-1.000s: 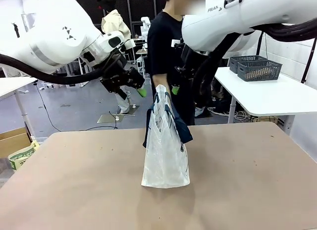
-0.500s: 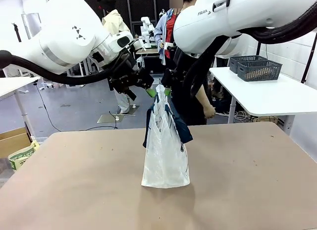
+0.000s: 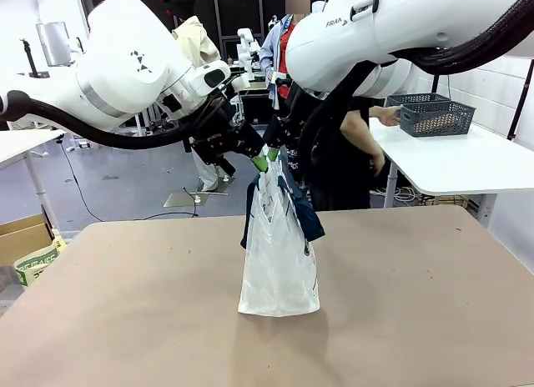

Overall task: Transfer purchased items from the store into the shopping bag.
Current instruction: Open the Reusable shopping bag in the center of the table.

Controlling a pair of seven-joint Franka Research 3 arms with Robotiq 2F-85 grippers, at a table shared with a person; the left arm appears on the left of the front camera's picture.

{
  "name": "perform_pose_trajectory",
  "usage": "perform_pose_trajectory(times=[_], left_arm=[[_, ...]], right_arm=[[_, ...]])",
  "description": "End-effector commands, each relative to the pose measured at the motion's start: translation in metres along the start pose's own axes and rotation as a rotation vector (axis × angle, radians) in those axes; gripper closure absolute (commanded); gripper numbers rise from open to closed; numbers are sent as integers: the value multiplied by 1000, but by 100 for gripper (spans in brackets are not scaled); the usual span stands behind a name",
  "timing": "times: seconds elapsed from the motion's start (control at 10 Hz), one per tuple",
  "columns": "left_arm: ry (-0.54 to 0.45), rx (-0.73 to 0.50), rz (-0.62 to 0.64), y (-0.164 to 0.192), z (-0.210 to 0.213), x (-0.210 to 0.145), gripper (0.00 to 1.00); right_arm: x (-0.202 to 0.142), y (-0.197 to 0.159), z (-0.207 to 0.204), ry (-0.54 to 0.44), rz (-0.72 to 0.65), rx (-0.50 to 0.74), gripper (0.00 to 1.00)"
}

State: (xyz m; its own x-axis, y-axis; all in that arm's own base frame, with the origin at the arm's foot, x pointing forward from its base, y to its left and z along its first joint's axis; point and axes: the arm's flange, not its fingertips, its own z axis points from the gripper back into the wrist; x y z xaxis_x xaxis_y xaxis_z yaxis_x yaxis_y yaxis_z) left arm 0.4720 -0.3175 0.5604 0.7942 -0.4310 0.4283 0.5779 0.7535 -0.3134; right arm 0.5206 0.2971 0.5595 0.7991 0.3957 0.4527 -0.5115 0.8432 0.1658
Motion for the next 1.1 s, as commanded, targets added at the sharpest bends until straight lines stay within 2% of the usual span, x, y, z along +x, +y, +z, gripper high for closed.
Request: perform_pose_trajectory(times=[0.0, 0.6, 1.0], left_arm=[[18, -58, -15, 1, -2, -1, 0], [73, -76, 7, 5, -22, -11, 0], [94, -35, 45, 13, -39, -13, 0]], right_arm=[[0, 2, -7, 13, -3, 26, 0], [-17, -2, -14, 55, -16, 31, 0], [-28, -8, -24, 94, -31, 41, 0]])
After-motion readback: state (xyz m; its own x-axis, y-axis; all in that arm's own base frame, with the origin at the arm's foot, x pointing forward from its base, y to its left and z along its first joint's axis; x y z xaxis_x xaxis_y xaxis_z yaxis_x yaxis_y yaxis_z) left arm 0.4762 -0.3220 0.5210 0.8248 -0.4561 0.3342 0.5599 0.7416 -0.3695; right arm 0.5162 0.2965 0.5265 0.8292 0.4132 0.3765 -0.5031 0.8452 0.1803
